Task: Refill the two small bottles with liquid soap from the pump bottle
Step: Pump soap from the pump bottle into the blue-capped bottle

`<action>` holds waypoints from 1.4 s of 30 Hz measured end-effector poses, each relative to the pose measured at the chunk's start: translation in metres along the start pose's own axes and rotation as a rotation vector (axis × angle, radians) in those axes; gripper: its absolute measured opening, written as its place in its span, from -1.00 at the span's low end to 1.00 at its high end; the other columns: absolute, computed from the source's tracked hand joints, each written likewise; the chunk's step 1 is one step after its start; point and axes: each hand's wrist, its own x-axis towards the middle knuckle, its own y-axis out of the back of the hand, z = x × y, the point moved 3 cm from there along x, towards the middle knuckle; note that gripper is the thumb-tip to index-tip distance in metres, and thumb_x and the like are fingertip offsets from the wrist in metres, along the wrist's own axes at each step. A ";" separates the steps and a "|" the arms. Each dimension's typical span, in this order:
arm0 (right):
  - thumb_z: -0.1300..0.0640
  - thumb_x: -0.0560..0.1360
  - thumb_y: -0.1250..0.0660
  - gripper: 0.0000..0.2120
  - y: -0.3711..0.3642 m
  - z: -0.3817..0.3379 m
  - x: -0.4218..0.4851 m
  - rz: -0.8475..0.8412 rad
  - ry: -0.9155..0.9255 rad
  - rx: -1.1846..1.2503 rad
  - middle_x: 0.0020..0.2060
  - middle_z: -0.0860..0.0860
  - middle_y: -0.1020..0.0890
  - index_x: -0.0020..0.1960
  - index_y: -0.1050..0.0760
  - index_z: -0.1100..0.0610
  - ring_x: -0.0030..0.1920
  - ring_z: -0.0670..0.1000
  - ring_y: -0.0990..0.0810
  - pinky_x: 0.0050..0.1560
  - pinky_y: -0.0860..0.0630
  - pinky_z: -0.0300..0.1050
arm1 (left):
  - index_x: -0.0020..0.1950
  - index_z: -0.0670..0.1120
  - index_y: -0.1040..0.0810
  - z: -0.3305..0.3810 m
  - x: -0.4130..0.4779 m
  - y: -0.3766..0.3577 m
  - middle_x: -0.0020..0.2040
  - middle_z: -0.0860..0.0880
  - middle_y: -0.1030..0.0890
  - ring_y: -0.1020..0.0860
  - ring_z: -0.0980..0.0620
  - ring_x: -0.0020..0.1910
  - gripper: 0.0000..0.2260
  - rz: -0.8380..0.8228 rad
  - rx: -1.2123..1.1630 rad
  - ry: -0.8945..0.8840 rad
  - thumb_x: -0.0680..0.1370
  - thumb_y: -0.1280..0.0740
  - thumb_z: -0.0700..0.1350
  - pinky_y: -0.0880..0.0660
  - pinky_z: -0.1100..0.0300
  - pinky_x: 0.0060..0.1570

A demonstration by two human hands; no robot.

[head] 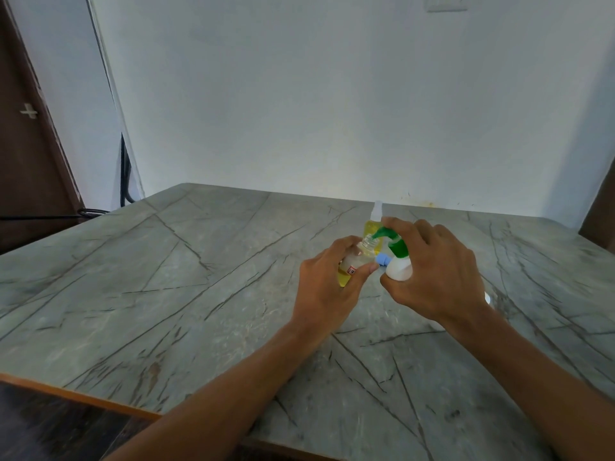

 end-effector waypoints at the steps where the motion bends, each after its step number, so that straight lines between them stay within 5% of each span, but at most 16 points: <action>1: -0.04 0.10 -0.63 -0.17 0.000 0.000 0.000 0.001 0.000 0.002 -0.14 0.10 -0.60 0.28 -0.35 0.03 -0.27 0.11 -0.53 -0.34 -0.47 -0.08 | 0.23 -0.01 -0.51 0.000 0.000 0.000 0.07 0.10 -0.64 -0.57 0.26 -0.08 -0.60 -0.003 0.001 -0.004 0.44 -0.42 0.09 -0.48 0.49 -0.08; 5: -0.03 0.11 -0.62 -0.22 0.000 0.001 -0.001 0.008 -0.011 0.005 -0.14 0.09 -0.60 0.26 -0.43 0.06 -0.26 0.11 -0.53 -0.33 -0.39 -0.13 | 0.23 -0.02 -0.52 0.001 -0.001 0.000 0.04 0.13 -0.62 -0.55 0.29 -0.10 -0.59 -0.005 -0.004 -0.017 0.44 -0.43 0.09 -0.46 0.52 -0.12; 15: -0.08 0.17 -0.57 -0.05 0.004 -0.002 0.000 -0.005 0.008 -0.012 -0.19 0.05 -0.56 0.46 -0.22 -0.02 -0.27 -0.03 -0.36 -0.38 -0.33 -0.21 | 0.24 0.02 -0.50 -0.001 0.003 0.003 0.01 0.21 -0.57 -0.56 0.28 -0.14 -0.61 0.027 0.022 0.019 0.46 -0.42 0.08 -0.47 0.51 -0.13; 24: -0.09 0.17 -0.55 -0.09 0.003 -0.002 0.000 -0.057 0.000 -0.002 -0.18 0.04 -0.56 0.43 -0.23 -0.04 -0.28 0.00 -0.42 -0.37 -0.41 -0.18 | 0.25 0.09 -0.48 -0.006 0.005 0.004 0.08 0.15 -0.60 -0.56 0.19 -0.03 -0.62 0.059 0.084 0.039 0.46 -0.42 0.09 -0.57 0.20 -0.02; 30: -0.08 0.16 -0.54 -0.12 0.004 -0.002 0.001 -0.071 -0.023 -0.032 -0.21 0.03 -0.54 0.40 -0.26 -0.04 -0.29 -0.01 -0.38 -0.41 -0.42 -0.16 | 0.26 0.08 -0.50 -0.006 0.006 0.006 0.05 0.17 -0.58 -0.48 0.25 -0.06 -0.61 0.058 0.142 0.036 0.46 -0.41 0.10 -0.33 0.58 -0.08; 34: -0.07 0.13 -0.58 -0.13 0.002 0.000 0.000 -0.069 -0.026 -0.024 -0.17 0.05 -0.56 0.35 -0.29 -0.02 -0.28 0.03 -0.43 -0.38 -0.43 -0.14 | 0.27 0.08 -0.50 -0.006 0.005 0.002 0.07 0.11 -0.60 -0.50 0.21 -0.07 -0.61 0.032 0.148 0.019 0.47 -0.40 0.11 -0.42 0.43 -0.06; 42: -0.07 0.11 -0.59 -0.20 0.000 0.004 0.001 -0.066 -0.038 0.028 -0.14 0.05 -0.59 0.27 -0.34 -0.03 -0.27 0.06 -0.49 -0.34 -0.47 -0.10 | 0.27 0.03 -0.52 -0.006 0.003 0.000 0.03 0.06 -0.62 -0.50 0.23 -0.12 -0.59 0.004 0.158 -0.012 0.45 -0.41 0.11 -0.36 0.57 -0.16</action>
